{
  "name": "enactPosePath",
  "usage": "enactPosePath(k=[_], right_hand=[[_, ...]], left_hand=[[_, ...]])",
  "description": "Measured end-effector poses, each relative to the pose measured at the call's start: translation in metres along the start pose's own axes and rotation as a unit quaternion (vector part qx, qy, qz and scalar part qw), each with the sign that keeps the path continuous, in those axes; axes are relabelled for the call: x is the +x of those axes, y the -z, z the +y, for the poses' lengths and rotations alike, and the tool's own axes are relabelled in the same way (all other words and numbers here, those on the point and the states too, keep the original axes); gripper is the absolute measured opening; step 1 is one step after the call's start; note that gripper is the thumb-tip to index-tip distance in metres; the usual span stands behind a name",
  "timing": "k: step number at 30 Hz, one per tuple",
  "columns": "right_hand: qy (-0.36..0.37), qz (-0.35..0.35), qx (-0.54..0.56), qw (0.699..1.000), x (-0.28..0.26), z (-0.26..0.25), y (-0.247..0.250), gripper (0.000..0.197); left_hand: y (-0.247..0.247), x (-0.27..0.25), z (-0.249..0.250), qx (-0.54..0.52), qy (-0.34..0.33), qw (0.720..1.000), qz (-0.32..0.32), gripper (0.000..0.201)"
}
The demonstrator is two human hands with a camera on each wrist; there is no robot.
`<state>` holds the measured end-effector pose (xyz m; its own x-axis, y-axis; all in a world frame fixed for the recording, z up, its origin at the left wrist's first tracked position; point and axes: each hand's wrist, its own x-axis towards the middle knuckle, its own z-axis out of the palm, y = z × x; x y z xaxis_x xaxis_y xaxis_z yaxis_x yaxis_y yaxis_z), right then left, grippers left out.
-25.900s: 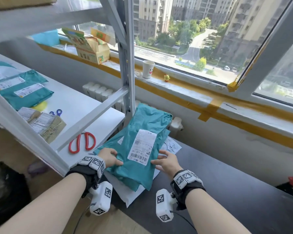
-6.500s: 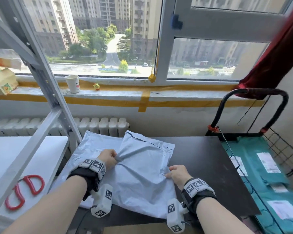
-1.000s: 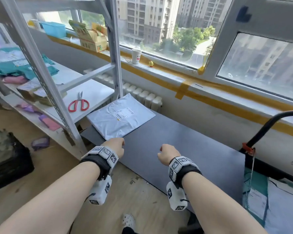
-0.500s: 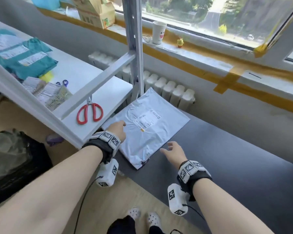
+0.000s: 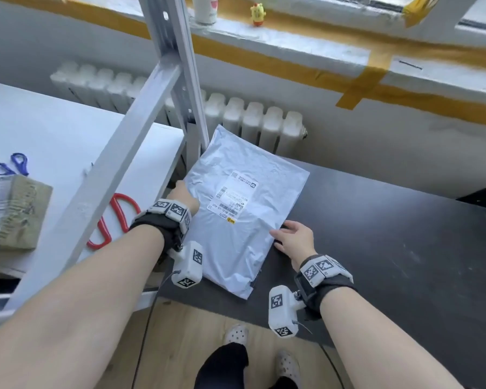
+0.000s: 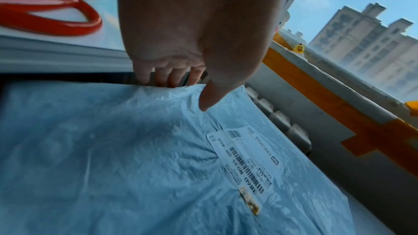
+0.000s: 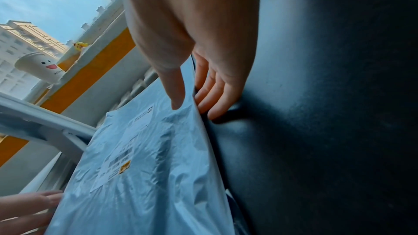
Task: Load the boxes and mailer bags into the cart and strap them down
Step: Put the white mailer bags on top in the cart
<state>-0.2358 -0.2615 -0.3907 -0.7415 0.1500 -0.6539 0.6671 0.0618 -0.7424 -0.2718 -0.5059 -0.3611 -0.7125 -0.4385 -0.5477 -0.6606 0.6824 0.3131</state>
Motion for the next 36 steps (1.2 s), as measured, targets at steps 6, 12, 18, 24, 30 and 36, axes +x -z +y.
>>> enactPosePath(k=[6, 12, 18, 24, 30, 36], right_hand=[[0.055, 0.056, -0.049, 0.996, 0.007, 0.0, -0.01, 0.027], [0.054, 0.068, -0.061, 0.994, 0.0, 0.004, 0.006, 0.028], [0.051, 0.076, -0.048, 0.995, -0.02, 0.01, 0.054, 0.032], [0.06, 0.112, -0.017, 0.992, -0.049, 0.021, 0.121, 0.037], [0.093, 0.169, 0.034, 0.981, -0.099, 0.039, 0.214, 0.041], [0.11, 0.21, 0.077, 0.968, -0.162, 0.067, 0.332, 0.049]], left_hand=[[0.002, 0.023, -0.008, -0.041, 0.006, 0.998, 0.05, 0.046], [-0.007, 0.014, -0.008, -0.062, -0.007, 0.998, 0.013, 0.024], [-0.021, -0.012, 0.005, -0.165, 0.003, 0.984, -0.067, 0.013], [-0.043, -0.057, 0.033, -0.25, -0.019, 0.947, -0.202, 0.007], [-0.066, -0.133, 0.086, -0.228, -0.122, 0.935, -0.243, 0.007], [-0.107, -0.244, 0.148, -0.217, -0.195, 0.918, -0.268, 0.015]])
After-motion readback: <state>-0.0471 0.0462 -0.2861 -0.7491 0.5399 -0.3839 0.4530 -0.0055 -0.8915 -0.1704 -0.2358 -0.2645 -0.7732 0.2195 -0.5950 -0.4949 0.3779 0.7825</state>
